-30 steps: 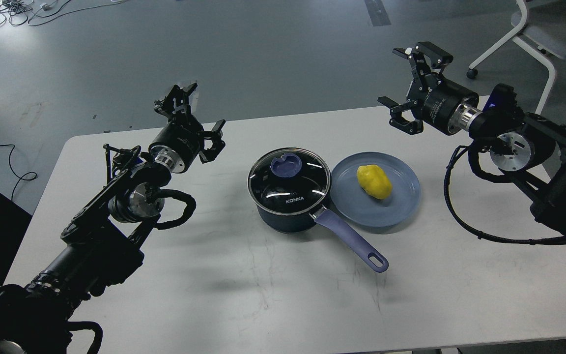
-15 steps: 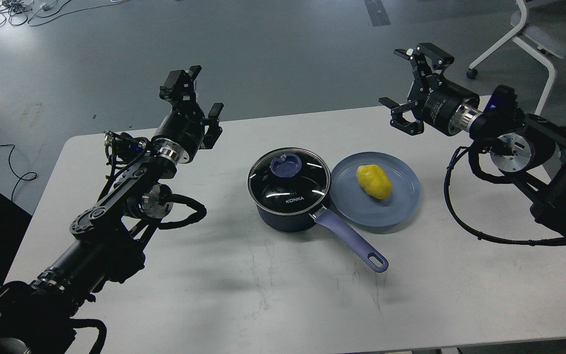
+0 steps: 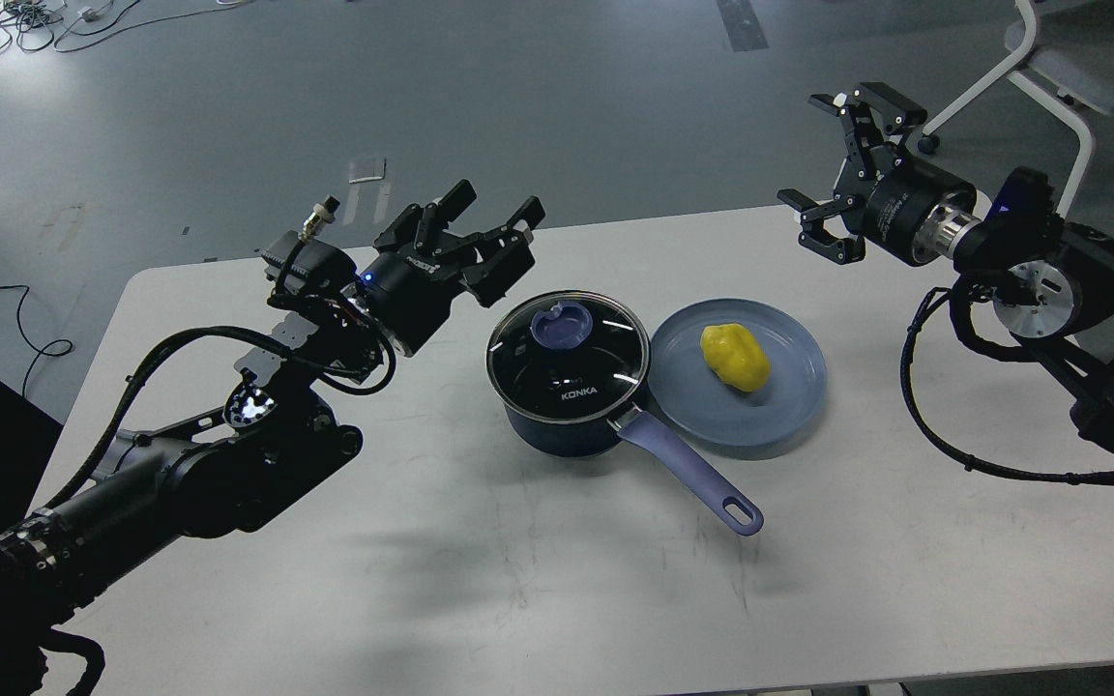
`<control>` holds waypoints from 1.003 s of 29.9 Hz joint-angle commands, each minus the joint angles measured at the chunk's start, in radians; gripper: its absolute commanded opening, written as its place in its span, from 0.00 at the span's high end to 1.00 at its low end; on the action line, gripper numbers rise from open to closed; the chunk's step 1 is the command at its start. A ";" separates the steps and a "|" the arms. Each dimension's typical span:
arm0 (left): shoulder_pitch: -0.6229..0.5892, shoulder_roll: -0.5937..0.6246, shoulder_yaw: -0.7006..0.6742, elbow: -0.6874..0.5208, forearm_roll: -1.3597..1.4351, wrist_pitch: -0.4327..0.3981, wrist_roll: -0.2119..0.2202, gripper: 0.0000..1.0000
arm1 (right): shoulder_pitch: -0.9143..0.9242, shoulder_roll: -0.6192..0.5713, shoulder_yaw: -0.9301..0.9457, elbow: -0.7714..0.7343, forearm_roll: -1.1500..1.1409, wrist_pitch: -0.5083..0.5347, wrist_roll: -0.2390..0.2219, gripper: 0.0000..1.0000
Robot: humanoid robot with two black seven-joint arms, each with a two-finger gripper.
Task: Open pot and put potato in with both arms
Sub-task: 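Reach the left gripper down and grasp the blue lid knob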
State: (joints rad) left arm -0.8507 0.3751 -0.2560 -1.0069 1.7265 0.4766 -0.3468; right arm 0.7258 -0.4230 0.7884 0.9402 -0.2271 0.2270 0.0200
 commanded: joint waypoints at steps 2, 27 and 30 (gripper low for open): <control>-0.028 0.013 0.035 -0.002 0.129 0.012 -0.027 0.02 | -0.011 -0.005 0.000 -0.001 0.000 0.000 0.000 0.00; -0.148 -0.051 0.317 0.146 0.150 0.001 -0.087 0.02 | -0.039 -0.017 -0.005 -0.006 -0.005 -0.001 0.000 0.00; -0.143 -0.051 0.317 0.142 0.148 -0.013 -0.087 0.02 | -0.042 -0.017 -0.005 -0.008 -0.014 -0.001 0.000 0.00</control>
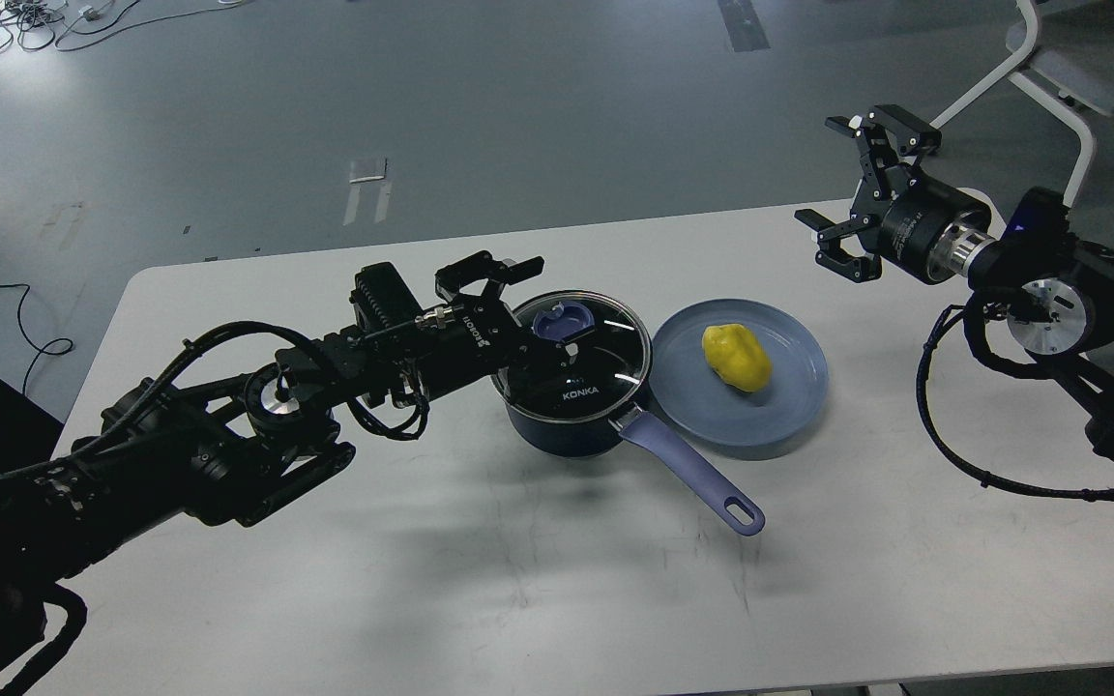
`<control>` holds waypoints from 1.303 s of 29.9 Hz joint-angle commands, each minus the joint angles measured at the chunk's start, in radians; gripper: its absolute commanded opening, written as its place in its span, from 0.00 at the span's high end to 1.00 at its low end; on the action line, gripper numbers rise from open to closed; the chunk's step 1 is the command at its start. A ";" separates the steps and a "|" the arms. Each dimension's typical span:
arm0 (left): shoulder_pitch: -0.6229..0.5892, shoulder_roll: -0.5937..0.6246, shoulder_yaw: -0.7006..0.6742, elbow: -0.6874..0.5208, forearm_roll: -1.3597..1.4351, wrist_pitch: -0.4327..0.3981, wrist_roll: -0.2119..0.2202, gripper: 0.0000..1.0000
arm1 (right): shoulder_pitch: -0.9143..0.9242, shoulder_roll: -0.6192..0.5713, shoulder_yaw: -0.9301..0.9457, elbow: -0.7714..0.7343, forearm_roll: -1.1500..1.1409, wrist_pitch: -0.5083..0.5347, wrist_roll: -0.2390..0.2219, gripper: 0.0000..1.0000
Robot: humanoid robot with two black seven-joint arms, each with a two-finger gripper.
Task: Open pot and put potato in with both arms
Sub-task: 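Reach the left gripper down and grasp the blue lid knob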
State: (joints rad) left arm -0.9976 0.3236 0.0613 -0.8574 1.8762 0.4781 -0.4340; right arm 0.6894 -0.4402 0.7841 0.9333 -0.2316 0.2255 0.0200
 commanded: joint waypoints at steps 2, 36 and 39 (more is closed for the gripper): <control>0.008 0.000 0.002 -0.006 -0.008 -0.022 0.000 0.02 | -0.013 0.000 0.000 -0.001 -0.012 0.000 0.000 0.00; -0.047 -0.034 0.064 0.020 -0.132 -0.171 0.006 0.02 | -0.030 -0.009 -0.011 0.001 -0.066 0.003 0.000 0.00; -0.052 -0.035 0.064 0.020 -0.132 -0.171 0.005 0.02 | -0.031 -0.009 -0.011 0.001 -0.066 0.003 0.000 0.00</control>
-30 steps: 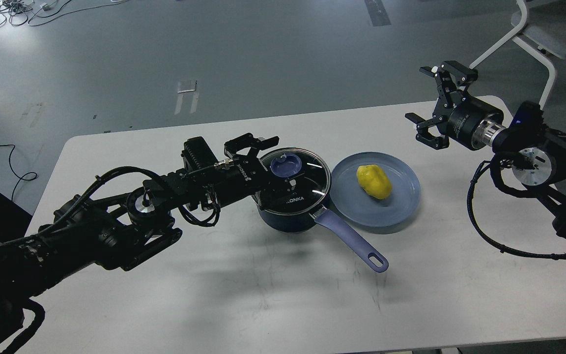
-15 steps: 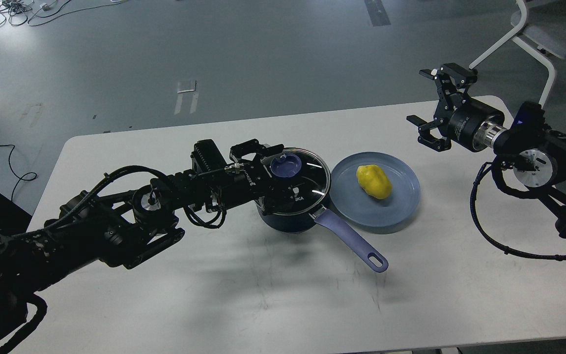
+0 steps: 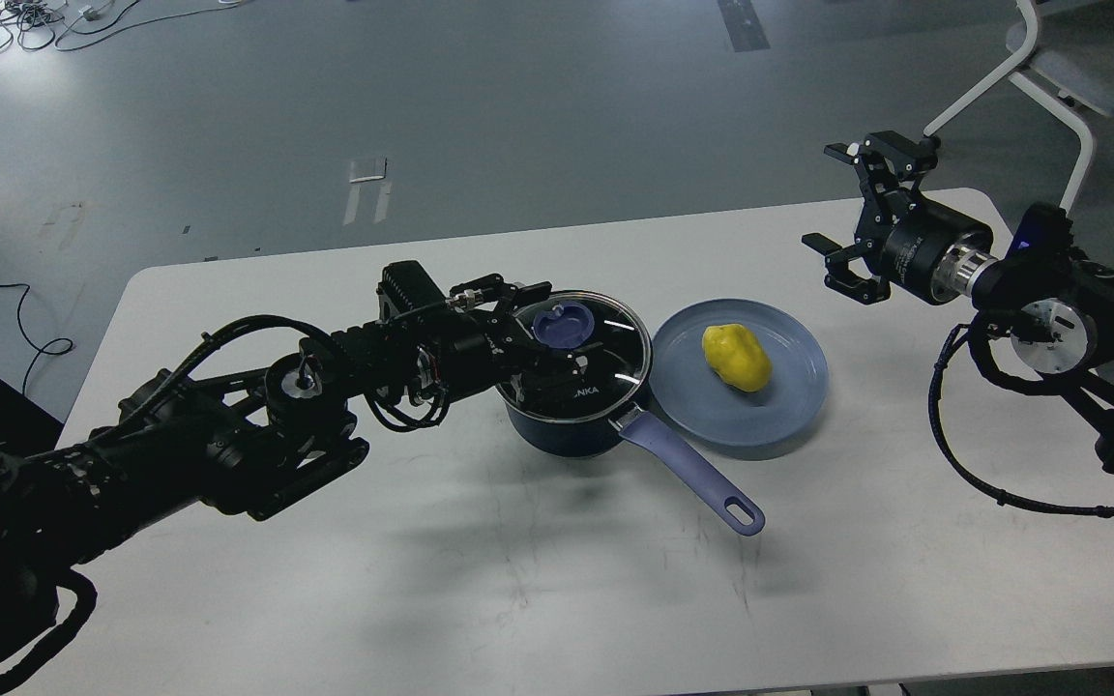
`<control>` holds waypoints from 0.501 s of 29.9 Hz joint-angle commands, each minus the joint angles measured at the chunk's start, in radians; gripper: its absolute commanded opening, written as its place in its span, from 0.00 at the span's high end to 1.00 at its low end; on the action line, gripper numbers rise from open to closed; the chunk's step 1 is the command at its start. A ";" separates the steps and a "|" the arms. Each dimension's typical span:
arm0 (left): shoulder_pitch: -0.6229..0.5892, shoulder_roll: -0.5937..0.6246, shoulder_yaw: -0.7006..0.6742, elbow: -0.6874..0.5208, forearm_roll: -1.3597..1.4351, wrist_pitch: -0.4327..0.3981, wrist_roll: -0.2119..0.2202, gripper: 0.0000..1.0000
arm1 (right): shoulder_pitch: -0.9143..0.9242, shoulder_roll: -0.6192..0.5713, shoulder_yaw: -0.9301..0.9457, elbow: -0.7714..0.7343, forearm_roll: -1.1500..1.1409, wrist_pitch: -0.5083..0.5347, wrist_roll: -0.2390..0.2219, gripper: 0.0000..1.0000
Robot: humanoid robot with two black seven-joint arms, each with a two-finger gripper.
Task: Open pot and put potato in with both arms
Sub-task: 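Reach the left gripper down and grasp the blue lid knob, then lift the glass lid off the pot with the left gripper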
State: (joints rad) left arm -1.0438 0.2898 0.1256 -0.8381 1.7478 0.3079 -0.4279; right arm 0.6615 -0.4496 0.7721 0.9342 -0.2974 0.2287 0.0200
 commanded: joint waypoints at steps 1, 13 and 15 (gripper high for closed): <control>-0.005 -0.001 0.000 0.001 -0.004 -0.001 -0.002 0.02 | -0.003 0.000 0.001 0.000 0.000 0.000 0.000 0.00; 0.007 -0.015 0.005 0.002 0.001 0.007 -0.002 0.18 | -0.005 0.002 0.000 -0.001 0.000 0.000 0.000 0.00; 0.008 -0.015 0.008 0.004 0.001 0.007 -0.002 0.33 | -0.005 0.002 0.000 -0.001 0.000 0.000 0.000 0.00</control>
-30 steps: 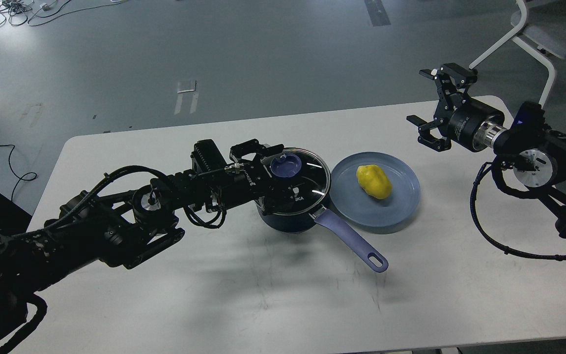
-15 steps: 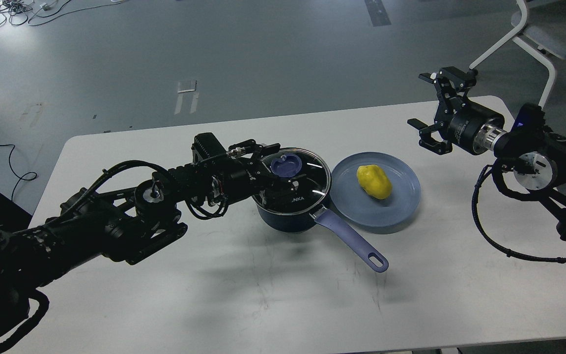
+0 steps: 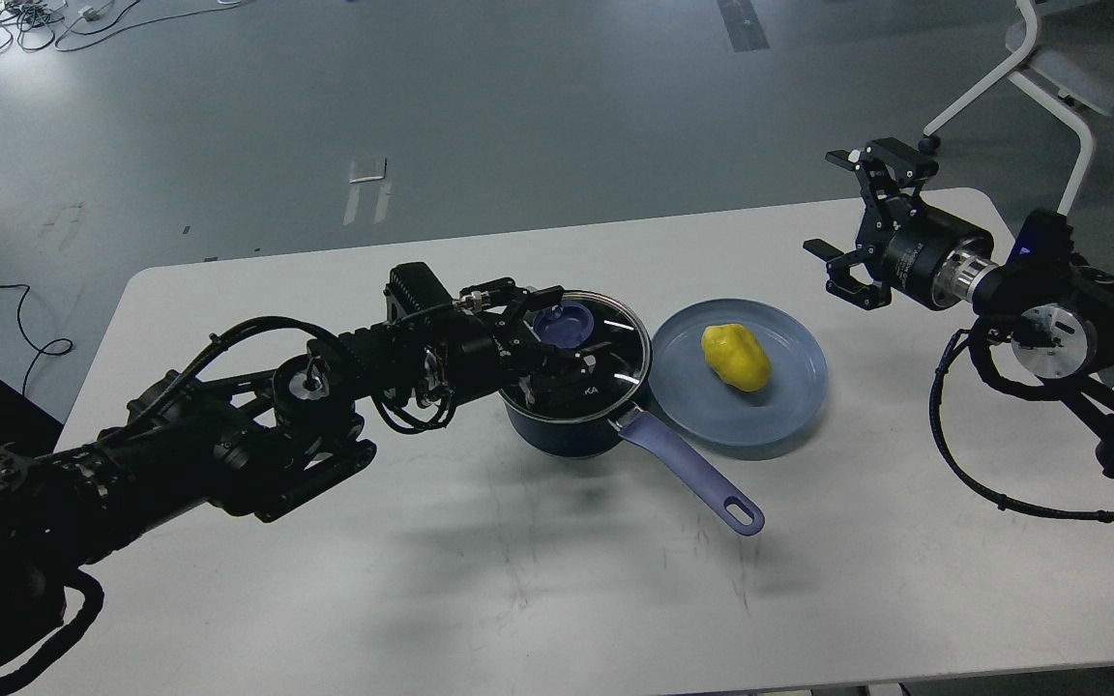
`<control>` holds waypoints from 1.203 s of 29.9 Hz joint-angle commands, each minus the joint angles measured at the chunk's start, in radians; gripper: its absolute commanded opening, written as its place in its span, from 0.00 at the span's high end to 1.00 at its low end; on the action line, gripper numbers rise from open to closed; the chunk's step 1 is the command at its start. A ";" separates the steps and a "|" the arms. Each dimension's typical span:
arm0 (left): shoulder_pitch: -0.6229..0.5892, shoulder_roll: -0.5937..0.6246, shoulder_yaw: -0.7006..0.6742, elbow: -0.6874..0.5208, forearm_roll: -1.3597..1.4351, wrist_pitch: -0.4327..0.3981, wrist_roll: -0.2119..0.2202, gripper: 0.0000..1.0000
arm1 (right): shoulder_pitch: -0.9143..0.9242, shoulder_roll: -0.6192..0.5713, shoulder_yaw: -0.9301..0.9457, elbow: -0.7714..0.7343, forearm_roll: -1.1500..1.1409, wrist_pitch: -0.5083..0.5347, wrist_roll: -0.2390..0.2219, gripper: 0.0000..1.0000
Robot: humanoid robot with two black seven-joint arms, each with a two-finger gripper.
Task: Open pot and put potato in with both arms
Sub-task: 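Lift the glass lid off the pot with the left gripper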
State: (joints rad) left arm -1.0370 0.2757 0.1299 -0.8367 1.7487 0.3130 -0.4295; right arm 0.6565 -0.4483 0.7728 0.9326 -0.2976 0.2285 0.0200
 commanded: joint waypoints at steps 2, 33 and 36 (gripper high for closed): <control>0.002 -0.003 0.002 0.014 0.000 0.004 0.000 0.39 | 0.000 0.000 -0.001 -0.001 -0.008 0.000 0.000 0.00; -0.040 0.049 -0.004 -0.050 -0.014 0.011 -0.035 0.44 | -0.006 0.011 -0.001 -0.014 -0.018 0.000 0.000 0.00; -0.046 0.077 -0.006 -0.062 -0.012 0.011 -0.035 0.44 | -0.006 0.011 -0.001 -0.014 -0.018 0.000 0.000 0.00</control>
State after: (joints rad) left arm -1.0768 0.3298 0.1257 -0.8873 1.7351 0.3243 -0.4651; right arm 0.6505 -0.4372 0.7715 0.9189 -0.3161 0.2285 0.0199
